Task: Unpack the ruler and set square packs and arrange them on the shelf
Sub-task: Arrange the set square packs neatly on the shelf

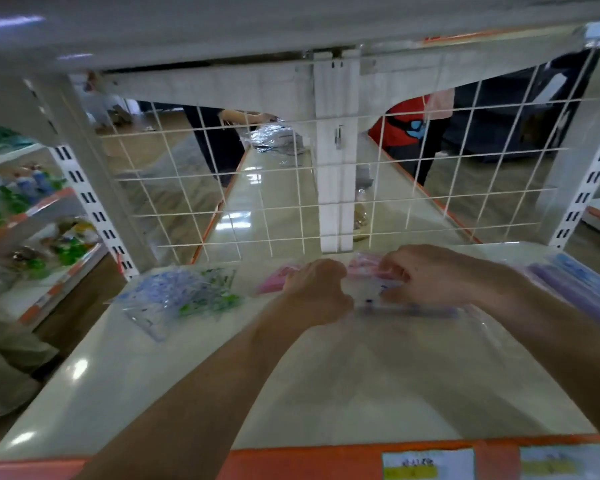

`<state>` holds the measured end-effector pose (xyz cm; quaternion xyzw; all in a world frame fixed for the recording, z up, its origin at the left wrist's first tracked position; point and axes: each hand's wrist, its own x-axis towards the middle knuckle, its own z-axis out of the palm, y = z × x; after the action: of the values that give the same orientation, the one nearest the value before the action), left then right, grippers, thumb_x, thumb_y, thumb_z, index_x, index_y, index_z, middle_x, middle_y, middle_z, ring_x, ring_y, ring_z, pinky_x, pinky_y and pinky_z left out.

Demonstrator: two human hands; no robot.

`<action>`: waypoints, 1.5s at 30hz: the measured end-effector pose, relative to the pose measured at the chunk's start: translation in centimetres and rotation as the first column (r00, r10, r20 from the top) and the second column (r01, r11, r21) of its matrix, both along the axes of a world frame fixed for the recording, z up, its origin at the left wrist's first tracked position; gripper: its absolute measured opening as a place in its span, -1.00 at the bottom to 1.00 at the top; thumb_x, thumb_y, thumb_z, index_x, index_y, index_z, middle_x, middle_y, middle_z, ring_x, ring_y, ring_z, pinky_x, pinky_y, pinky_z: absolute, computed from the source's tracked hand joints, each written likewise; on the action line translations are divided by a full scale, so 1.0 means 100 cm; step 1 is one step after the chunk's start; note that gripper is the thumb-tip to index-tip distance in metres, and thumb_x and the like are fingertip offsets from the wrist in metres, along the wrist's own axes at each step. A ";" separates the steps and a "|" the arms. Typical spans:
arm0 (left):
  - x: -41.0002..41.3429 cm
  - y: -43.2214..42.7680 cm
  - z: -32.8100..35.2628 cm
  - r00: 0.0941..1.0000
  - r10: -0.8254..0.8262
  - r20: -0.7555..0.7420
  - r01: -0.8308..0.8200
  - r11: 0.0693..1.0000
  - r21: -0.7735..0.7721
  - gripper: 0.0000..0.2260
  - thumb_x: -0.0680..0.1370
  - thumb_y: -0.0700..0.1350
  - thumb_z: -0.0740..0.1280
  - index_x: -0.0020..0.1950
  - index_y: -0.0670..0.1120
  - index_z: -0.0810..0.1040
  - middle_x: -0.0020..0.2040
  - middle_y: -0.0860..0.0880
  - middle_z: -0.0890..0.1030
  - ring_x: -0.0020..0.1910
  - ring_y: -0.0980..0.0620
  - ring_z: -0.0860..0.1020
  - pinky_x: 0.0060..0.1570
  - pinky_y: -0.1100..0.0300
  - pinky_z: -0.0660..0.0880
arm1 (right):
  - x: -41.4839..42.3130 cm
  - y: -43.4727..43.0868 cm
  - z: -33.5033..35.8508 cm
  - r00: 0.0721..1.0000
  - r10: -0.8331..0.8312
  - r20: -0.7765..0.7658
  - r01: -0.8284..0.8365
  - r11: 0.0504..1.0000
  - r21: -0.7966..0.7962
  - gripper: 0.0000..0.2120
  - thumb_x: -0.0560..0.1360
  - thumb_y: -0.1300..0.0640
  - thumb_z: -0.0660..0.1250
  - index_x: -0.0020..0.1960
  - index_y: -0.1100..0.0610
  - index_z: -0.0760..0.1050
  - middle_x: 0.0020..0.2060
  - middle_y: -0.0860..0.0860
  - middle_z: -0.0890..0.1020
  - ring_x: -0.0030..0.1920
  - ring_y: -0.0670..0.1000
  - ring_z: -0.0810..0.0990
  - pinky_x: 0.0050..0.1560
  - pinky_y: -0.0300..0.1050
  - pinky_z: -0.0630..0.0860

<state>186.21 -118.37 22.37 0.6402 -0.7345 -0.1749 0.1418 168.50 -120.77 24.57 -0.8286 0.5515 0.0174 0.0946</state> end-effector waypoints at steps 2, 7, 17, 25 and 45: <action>0.024 0.006 0.003 0.997 0.061 -0.039 -0.062 0.998 -0.031 -0.63 0.45 -0.05 0.38 0.26 -0.01 0.54 0.20 -0.01 0.57 0.19 -0.03 0.53 0.19 0.14 0.44 | 0.018 0.000 0.006 0.995 0.030 0.094 -0.030 1.000 0.000 -0.70 0.46 -0.11 0.36 0.15 -0.05 0.48 0.02 -0.09 0.54 -0.03 -0.06 0.50 -0.06 -0.17 0.46; 0.095 0.029 -0.001 0.963 0.234 -0.135 -0.236 0.972 -0.001 -0.66 0.43 -0.13 0.42 0.20 -0.11 0.58 0.08 -0.10 0.61 0.10 -0.09 0.56 0.10 0.18 0.45 | 0.082 -0.004 0.005 0.958 0.187 0.217 -0.196 0.980 0.018 -0.85 0.48 -0.10 0.35 0.03 -0.13 0.52 -0.15 -0.19 0.54 -0.10 -0.09 0.54 -0.14 -0.20 0.45; 0.229 0.070 -0.012 0.748 0.641 -0.173 -0.651 0.759 0.000 -0.69 0.44 -0.15 0.44 0.18 -0.13 0.60 -0.04 -0.09 0.61 -0.04 -0.13 0.59 -0.03 0.15 0.48 | 0.225 -0.023 -0.014 0.906 0.290 0.308 -0.311 0.950 0.023 -0.69 0.52 -0.02 0.32 0.15 0.15 0.56 0.09 0.06 0.60 0.08 0.07 0.55 0.06 -0.11 0.46; 0.262 0.027 -0.011 0.761 0.646 -0.059 -0.646 0.763 0.018 -0.59 0.47 -0.01 0.38 0.17 -0.29 0.51 0.19 -0.29 0.53 0.12 -0.23 0.53 0.01 0.00 0.48 | 0.270 -0.036 -0.025 0.957 0.252 0.141 -0.269 0.956 0.114 -0.48 0.49 -0.07 0.37 0.31 0.24 0.46 0.25 0.16 0.53 0.21 0.12 0.52 0.20 -0.08 0.45; 0.274 -0.015 0.002 0.720 0.689 -0.086 -0.596 0.677 0.432 -0.65 0.41 -0.05 0.51 0.01 -0.22 0.47 -0.17 -0.13 0.53 -0.27 -0.01 0.48 -0.08 0.13 0.51 | 0.299 -0.047 -0.040 0.934 0.240 0.264 -0.278 0.953 0.119 -0.47 0.43 -0.19 0.37 0.30 0.07 0.48 0.25 0.06 0.53 0.22 0.09 0.49 0.21 -0.04 0.43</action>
<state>213.63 -119.85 22.53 0.8467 -0.3894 -0.3263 0.1578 198.43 -125.51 20.55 -0.8800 0.4182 -0.0307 0.2230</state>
